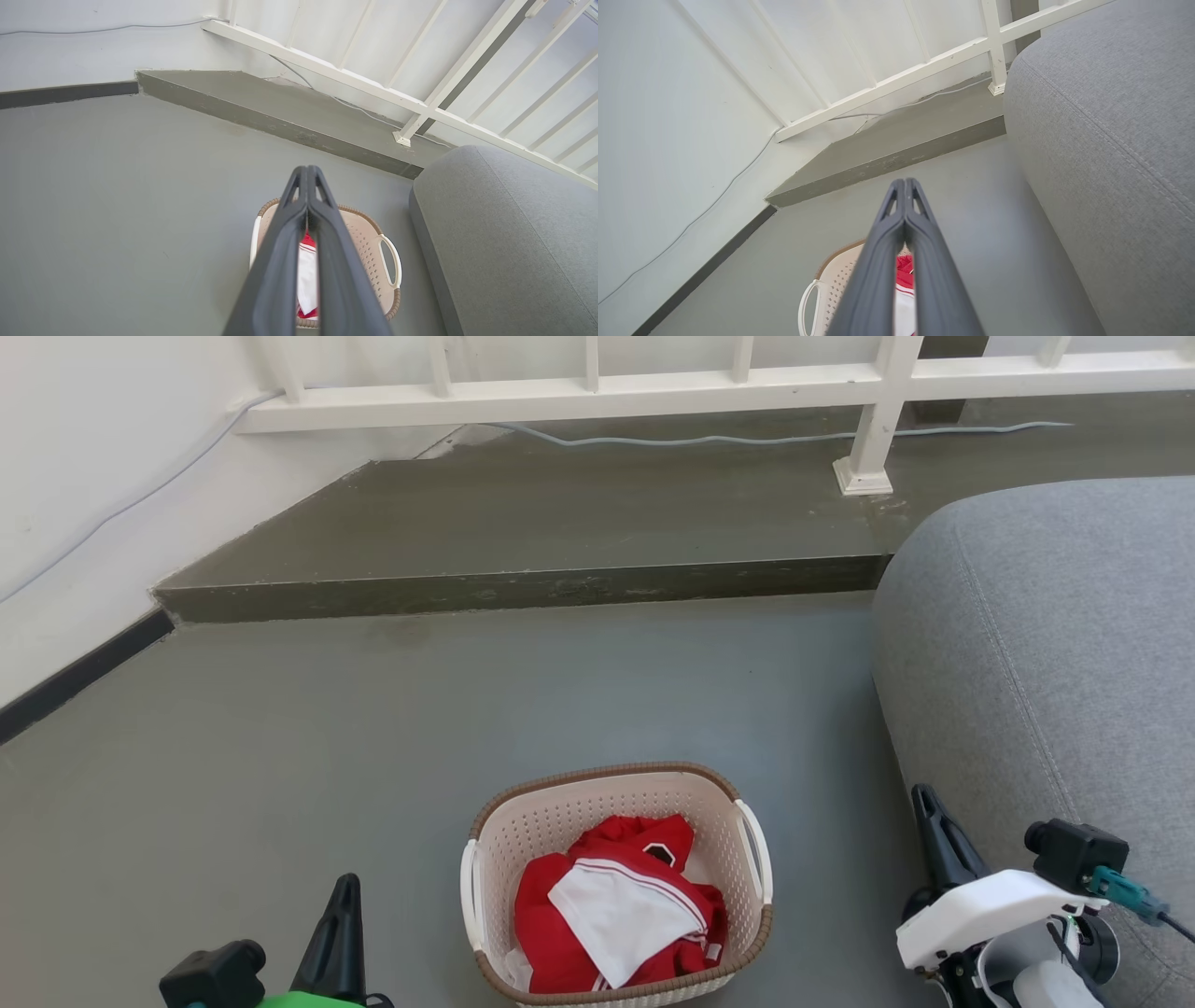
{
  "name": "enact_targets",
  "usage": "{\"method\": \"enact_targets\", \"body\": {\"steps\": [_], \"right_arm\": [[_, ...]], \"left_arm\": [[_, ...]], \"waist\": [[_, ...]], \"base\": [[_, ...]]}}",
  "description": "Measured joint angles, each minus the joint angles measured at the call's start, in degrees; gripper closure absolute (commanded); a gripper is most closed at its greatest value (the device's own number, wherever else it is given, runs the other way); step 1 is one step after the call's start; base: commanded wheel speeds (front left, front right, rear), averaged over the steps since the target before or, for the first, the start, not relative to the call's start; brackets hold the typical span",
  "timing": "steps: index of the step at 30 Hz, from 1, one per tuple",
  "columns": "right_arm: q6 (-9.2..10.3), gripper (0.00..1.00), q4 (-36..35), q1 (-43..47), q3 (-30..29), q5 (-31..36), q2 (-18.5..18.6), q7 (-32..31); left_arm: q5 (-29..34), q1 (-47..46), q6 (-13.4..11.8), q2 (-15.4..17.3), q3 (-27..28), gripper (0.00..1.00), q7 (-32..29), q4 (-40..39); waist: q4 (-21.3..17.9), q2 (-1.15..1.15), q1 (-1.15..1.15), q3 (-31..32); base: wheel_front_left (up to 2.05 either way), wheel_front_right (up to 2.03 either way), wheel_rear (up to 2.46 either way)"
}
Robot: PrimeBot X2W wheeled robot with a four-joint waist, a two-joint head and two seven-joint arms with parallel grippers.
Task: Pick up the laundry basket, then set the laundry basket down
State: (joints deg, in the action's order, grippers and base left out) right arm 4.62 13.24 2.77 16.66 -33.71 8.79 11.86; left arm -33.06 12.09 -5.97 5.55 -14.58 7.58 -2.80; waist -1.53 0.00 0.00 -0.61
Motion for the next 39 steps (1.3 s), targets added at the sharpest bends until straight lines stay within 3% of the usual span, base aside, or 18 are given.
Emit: {"method": "enact_targets", "body": {"steps": [39], "right_arm": [[-4.7,1.0,0.0,-2.1,-9.9,-29.9,-1.7,-7.5]], "left_arm": [[-31.1,-5.5,5.0,0.5,6.4,1.0,-4.5,6.5]], "waist": [[0.7,0.0,0.0,0.1]], "base": [[0.0,0.0,0.0]]}}
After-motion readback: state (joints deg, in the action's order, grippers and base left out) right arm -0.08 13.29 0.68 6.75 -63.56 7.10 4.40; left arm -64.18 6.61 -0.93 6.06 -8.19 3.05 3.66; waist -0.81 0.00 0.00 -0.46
